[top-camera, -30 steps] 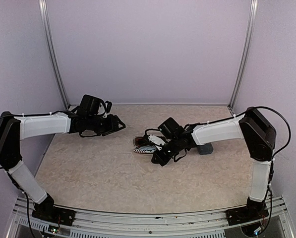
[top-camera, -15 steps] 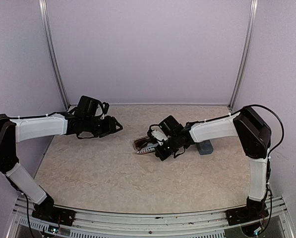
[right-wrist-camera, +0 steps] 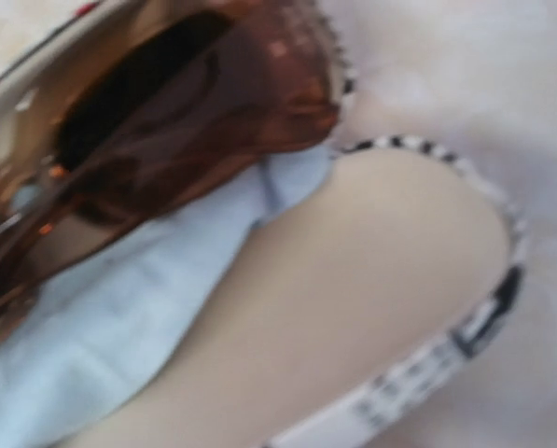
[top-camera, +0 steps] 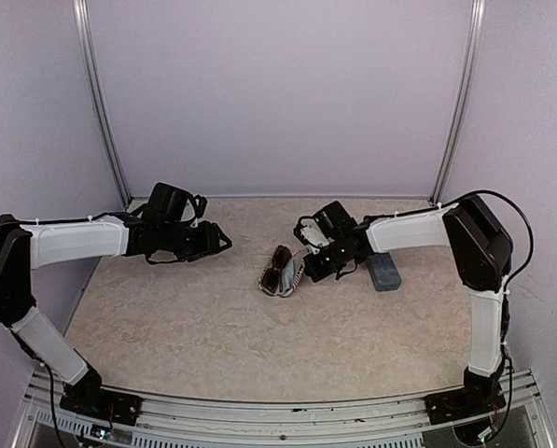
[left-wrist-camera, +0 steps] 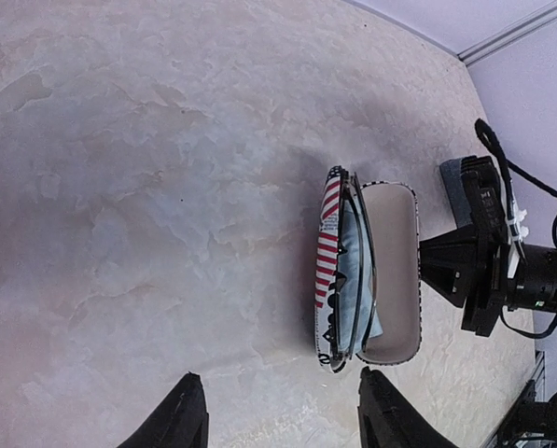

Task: Organize the sunglasses
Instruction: Adjust the case with sunglasses at the center of the board.

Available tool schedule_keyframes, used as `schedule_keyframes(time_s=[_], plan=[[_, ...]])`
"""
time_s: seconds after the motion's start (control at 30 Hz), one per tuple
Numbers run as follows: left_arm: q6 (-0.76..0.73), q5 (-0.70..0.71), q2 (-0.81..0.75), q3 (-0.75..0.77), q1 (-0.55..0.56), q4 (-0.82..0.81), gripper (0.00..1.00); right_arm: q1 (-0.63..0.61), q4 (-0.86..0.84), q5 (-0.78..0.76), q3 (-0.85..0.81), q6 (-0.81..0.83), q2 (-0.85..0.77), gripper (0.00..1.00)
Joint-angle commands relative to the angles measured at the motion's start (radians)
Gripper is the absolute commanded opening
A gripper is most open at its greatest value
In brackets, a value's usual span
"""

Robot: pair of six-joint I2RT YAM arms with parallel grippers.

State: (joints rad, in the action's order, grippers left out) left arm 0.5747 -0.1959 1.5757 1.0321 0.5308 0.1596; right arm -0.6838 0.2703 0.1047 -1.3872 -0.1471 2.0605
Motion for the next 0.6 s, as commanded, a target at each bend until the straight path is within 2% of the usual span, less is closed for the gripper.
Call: schedule_keyframes(time_s=[0.0, 0.2, 0.43, 0.57], plan=[[-0.01, 0.036, 0.038, 0.008, 0.029, 0.015, 0.53, 0.025, 0.006, 0.015, -0.029, 0.002, 0.029, 0.0], [-0.033, 0.085, 0.144, 0.09, 0.072, 0.049, 0.44, 0.032, 0.017, 0.034, -0.04, 0.008, 0.047, 0.0], [-0.045, 0.082, 0.327, 0.228, 0.089, 0.064, 0.14, 0.032, 0.015, 0.053, -0.034, -0.003, 0.041, 0.0], [-0.056, 0.057, 0.424, 0.311, 0.1, 0.075, 0.03, 0.032, 0.003, 0.072, -0.022, -0.022, 0.033, 0.0]])
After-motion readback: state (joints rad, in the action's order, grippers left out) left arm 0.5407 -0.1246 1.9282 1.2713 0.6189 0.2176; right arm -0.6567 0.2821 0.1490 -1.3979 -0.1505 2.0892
